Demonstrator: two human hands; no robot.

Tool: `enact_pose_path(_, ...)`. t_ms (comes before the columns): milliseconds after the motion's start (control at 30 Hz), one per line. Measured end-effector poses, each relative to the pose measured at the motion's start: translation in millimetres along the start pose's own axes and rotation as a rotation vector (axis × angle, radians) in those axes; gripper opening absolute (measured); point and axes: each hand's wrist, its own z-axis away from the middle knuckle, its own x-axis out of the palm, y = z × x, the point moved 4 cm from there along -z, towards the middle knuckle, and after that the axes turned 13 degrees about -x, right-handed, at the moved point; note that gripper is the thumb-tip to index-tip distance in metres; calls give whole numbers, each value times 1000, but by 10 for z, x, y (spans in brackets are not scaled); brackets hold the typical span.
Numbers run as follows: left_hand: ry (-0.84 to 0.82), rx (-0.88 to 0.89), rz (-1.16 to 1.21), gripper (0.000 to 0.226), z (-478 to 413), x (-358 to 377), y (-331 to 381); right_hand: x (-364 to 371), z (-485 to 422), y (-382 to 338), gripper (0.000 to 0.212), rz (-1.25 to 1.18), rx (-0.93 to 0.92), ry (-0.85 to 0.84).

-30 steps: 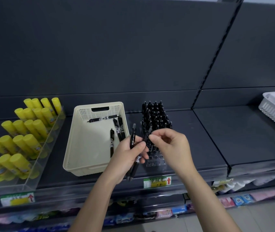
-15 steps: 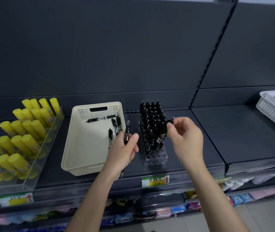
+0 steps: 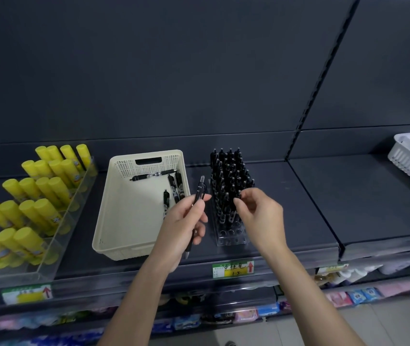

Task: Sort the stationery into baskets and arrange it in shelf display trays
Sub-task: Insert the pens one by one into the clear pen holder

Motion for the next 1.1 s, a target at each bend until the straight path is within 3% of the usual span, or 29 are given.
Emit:
enact_pose_path(300,23,-3,68,30,-12,-12,-11,1,-13,-47,9,125,-129,10)
enact_pose_path(533,70,31,-97,24,8,-4,20,2,-8,-24,5,15,-12,-25)
enact_pose_path(667,41,48,-110,20,37,13,20,-121,44,-91,11,18,0,35)
enact_pose_path(967,-151,35,-193,14,54,292,60,-187,4,-298,6,-487,168,-70)
enact_pose_path(1100,-42,132,-349,14,0,232,135,-261,-5,-281,4,-598,203,2)
